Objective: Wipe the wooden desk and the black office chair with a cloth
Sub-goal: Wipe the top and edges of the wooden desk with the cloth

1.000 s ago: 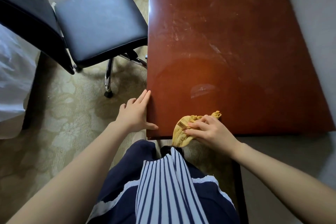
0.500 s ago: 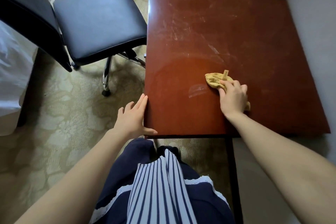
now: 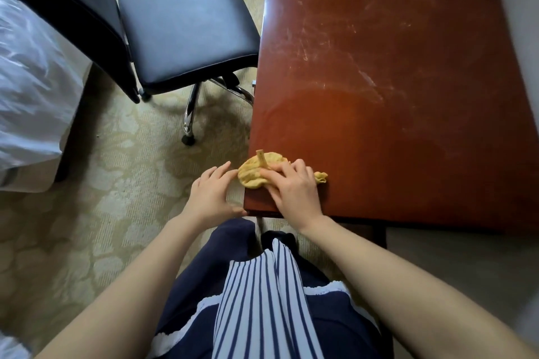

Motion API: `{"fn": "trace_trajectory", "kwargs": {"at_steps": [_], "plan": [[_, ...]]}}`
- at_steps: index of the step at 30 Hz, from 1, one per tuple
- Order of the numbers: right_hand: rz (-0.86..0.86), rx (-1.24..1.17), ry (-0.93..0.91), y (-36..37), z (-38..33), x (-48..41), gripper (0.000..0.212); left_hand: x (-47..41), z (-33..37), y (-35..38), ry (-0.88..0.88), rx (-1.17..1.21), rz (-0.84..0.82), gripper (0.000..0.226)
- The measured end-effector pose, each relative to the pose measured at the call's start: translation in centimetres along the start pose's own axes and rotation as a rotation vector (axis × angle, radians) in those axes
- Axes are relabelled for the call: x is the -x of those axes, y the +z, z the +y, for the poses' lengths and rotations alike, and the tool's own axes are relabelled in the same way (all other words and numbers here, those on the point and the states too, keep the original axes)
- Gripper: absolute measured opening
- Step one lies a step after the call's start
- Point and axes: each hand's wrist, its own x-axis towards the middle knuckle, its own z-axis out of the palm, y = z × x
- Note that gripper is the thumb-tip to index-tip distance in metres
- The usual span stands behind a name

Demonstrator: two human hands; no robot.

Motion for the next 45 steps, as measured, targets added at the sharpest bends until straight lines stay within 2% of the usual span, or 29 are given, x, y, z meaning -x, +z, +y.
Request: {"fn": "trace_trajectory", "kwargs": {"at_steps": [3, 8, 13, 18, 21, 25, 27, 31, 34, 38, 42, 45], "plan": [[0.003, -0.042, -0.253, 0.2, 0.4, 2.0, 0.020, 0.3, -1.0, -0.2, -0.012, -0.009, 0.002, 0.081], [-0.120, -0.018, -0.770, -0.2, 3.4, 2.2, 0.011, 0.6, -2.1, -0.7, -0.014, 0.004, -0.038, 0.070], [-0.198, -0.014, -0.870, -0.6, 4.1, -1.0, 0.010, 0.4, -2.8, -1.5, -0.009, 0.047, 0.043, 0.050], [-0.257, -0.004, -0.935, -1.0, 3.7, -3.9, 0.009, -0.4, -3.7, -2.6, 0.001, 0.052, 0.065, 0.045], [-0.204, 0.013, -0.847, -1.0, 3.7, -6.1, 0.007, -1.1, -4.1, -3.3, 0.011, 0.047, 0.053, 0.043], [-0.117, 0.048, -0.554, -0.9, 3.8, -9.9, 0.011, -2.5, -4.6, -4.8, 0.036, 0.027, 0.023, 0.043], [-0.091, 0.084, -0.358, -1.0, 4.0, -11.6, 0.015, -3.2, -4.7, -5.5, 0.055, 0.023, 0.018, 0.043], [-0.007, 0.083, 0.154, -0.3, 4.2, -14.1, 0.023, -5.1, -4.8, -7.2, 0.126, 0.009, 0.005, 0.042], [0.069, 0.082, 0.370, 0.7, 3.1, -13.8, 0.025, -6.6, -4.4, -8.3, 0.198, -0.027, -0.009, 0.043], [0.152, 0.014, 0.473, 1.3, 0.7, -10.7, 0.025, -8.6, -2.6, -9.5, 0.325, -0.084, 0.005, 0.049], [0.153, -0.031, 0.378, 0.8, -0.4, -5.7, 0.024, -9.9, 0.1, -9.8, 0.401, -0.099, 0.077, 0.049], [0.132, 0.009, 0.314, 0.0, 0.7, -1.1, 0.032, -10.3, 2.4, -9.2, 0.430, -0.126, 0.084, 0.054]]}}
